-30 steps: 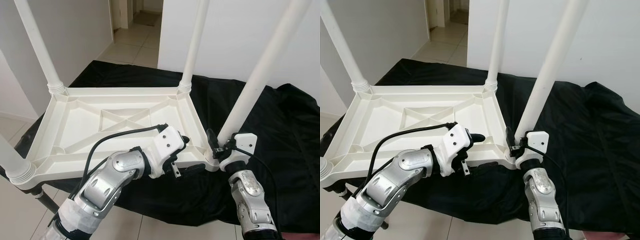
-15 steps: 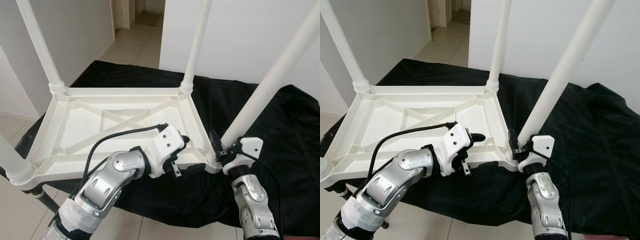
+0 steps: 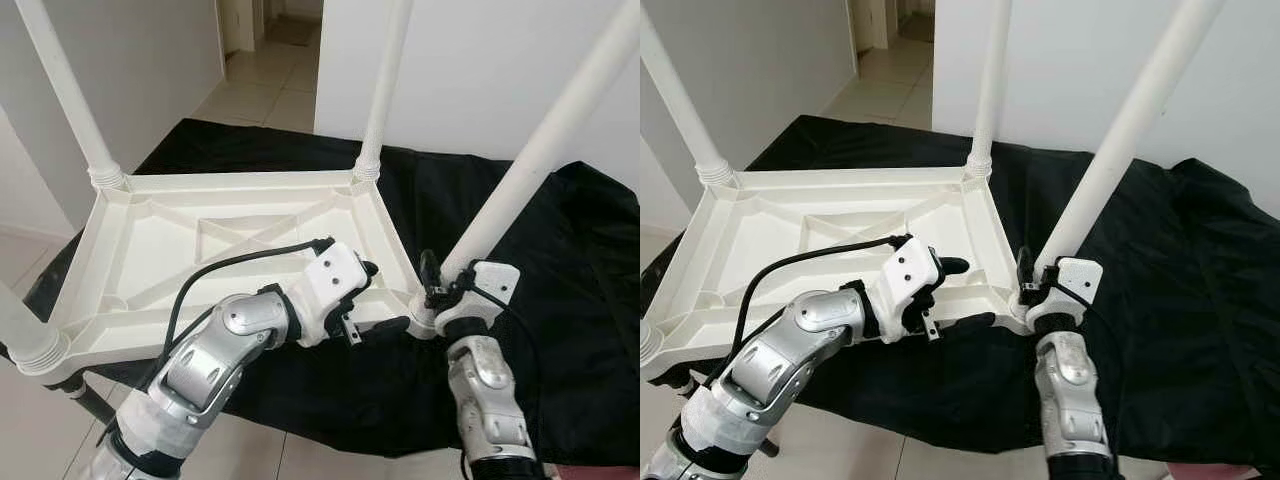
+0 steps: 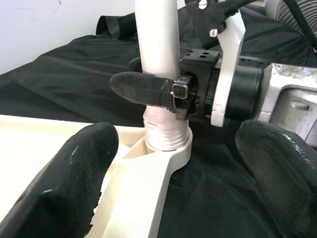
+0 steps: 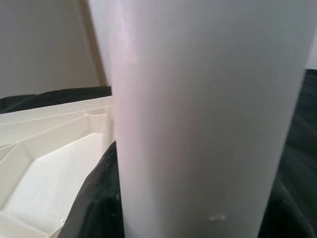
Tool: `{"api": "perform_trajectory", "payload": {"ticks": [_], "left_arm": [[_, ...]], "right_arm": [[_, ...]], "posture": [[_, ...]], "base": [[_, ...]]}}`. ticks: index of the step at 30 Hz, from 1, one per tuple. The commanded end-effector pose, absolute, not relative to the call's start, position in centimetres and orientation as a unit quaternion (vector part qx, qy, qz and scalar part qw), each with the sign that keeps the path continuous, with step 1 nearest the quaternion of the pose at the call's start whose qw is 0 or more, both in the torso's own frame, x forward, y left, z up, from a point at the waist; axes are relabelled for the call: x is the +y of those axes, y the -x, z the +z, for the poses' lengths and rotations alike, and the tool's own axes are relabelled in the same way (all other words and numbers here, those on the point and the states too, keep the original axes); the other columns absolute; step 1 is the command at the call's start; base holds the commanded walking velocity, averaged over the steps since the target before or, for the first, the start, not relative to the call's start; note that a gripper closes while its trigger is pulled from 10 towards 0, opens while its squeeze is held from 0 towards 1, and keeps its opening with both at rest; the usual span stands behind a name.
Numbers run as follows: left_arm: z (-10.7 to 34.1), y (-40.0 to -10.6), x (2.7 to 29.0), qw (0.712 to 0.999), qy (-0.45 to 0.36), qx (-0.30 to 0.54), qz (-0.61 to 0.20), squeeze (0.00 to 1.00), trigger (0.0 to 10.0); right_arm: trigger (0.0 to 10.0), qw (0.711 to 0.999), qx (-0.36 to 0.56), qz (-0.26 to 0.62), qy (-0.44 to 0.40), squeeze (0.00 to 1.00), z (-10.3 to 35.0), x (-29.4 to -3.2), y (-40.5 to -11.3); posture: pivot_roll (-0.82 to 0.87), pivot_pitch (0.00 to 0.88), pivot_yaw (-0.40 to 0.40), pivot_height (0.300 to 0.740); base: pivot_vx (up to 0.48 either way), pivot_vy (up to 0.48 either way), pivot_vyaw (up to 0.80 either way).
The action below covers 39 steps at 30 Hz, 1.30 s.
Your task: Building children table
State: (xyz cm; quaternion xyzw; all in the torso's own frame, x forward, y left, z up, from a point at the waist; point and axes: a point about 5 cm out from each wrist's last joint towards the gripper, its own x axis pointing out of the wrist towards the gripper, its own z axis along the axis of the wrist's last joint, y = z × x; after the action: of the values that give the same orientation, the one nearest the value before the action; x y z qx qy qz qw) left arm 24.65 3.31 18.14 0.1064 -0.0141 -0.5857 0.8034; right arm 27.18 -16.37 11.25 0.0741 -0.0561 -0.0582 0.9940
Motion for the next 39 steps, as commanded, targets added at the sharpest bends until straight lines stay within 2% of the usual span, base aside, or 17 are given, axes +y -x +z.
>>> {"api": "perform_trajectory", "payload": {"ticks": [1, 9, 12, 19, 20, 23, 29, 30, 31, 32, 34, 35, 38, 39], "left_arm": [[18.1, -24.8, 3.3, 0.806, -0.109, -0.013, -0.581, 0.0, 10.0], [18.1, -24.7, 3.4, 0.808, -0.109, -0.013, -0.579, 0.0, 10.0], [18.1, -24.8, 3.4, 0.809, -0.109, -0.014, -0.577, 0.0, 10.0], [18.4, -25.1, 3.5, 0.81, -0.107, -0.016, -0.576, 0.0, 10.0], [18.7, -25.3, 3.6, 0.81, -0.095, -0.015, -0.578, 1.0, 10.0], [19.8, -25.7, 3.7, 0.805, -0.065, -0.022, -0.589, 1.0, 10.0], [21.4, -26.3, 3.6, 0.797, -0.067, -0.046, -0.598, 1.0, 10.0], [22.1, -26.4, 3.6, 0.791, -0.063, -0.058, -0.606, 0.33, 10.0], [22.1, -26.4, 3.6, 0.791, -0.063, -0.058, -0.606, 0.33, 10.0], [23.0, -26.4, 3.4, 0.779, -0.055, -0.075, -0.62, 0.0, 10.0], [23.0, -26.4, 3.4, 0.779, -0.055, -0.075, -0.62, 0.0, 10.0], [24.2, -26.6, 3.2, 0.768, -0.038, -0.089, -0.633, 0.0, 10.0], [24.2, -26.6, 3.2, 0.768, -0.038, -0.089, -0.633, 0.0, 10.0], [25.1, -26.8, 3.1, 0.756, -0.024, -0.101, -0.646, 0.0, 10.0]], "right_arm": [[10.0, 0.99, 0.035, -0.114, -0.07, 0.0, 7.4, -16.4, -26.1], [10.0, 0.994, -0.015, -0.106, -0.037, 0.0, 8.7, -16.0, -26.2], [10.0, 0.997, -0.067, -0.047, -0.017, 0.0, 10.4, -14.8, -26.1], [10.0, 0.993, -0.117, 0.003, -0.003, 0.0, 13.0, -14.5, -26.3], [10.0, 0.991, -0.129, 0.025, -0.004, 0.0, 14.0, -14.6, -26.5], [10.0, 0.987, -0.143, 0.069, -0.002, 0.0, 15.9, -15.1, -27.0], [10.0, 0.982, -0.148, 0.115, 0.004, 0.0, 17.6, -15.8, -27.6], [10.0, 0.979, -0.149, 0.137, 0.006, 0.0, 18.1, -15.9, -27.7], [10.0, 0.979, -0.149, 0.137, 0.006, 0.0, 18.1, -15.9, -27.7], [10.0, 0.974, -0.147, 0.169, 0.015, 0.0, 18.6, -15.9, -27.8], [10.0, 0.974, -0.147, 0.169, 0.015, 0.0, 18.6, -15.9, -27.8], [10.0, 0.966, -0.135, 0.221, 0.02, 0.0, 18.9, -15.9, -27.8], [10.0, 0.966, -0.135, 0.221, 0.02, 0.0, 18.9, -15.9, -27.8], [10.0, 0.957, -0.125, 0.262, 0.028, 0.0, 19.0, -15.8, -27.7]], "posture": [[-0.05, 0.0, -0.03, 0.74], [-0.05, 0.0, -0.038, 0.74], [-0.05, 0.0, -0.038, 0.74], [-0.05, 0.0, -0.04, 0.74], [-0.05, 0.0, -0.041, 0.74], [-0.05, 0.0, -0.043, 0.74], [-0.05, 0.0, -0.048, 0.74], [-0.05, 0.0, -0.048, 0.74], [-0.05, 0.0, -0.048, 0.74], [-0.05, 0.0, -0.049, 0.74], [-0.05, 0.0, -0.049, 0.74], [-0.05, 0.0, -0.051, 0.74], [-0.05, 0.0, -0.051, 0.74], [-0.05, 0.0, -0.05, 0.74]], "base": [[0.0, 0.0, 0.0], [0.0, 0.0, 0.0], [0.0, 0.0, 0.0], [0.0, 0.0, 0.0], [0.0, 0.0, 0.0], [0.0, 0.0, 0.0], [0.0, 0.0, 0.0], [0.0, 0.0, 0.0], [0.0, 0.0, 0.0], [0.0, 0.0, 0.0], [0.0, 0.0, 0.0], [0.0, 0.0, 0.0], [0.0, 0.0, 0.0], [0.0, 0.0, 0.0]]}}
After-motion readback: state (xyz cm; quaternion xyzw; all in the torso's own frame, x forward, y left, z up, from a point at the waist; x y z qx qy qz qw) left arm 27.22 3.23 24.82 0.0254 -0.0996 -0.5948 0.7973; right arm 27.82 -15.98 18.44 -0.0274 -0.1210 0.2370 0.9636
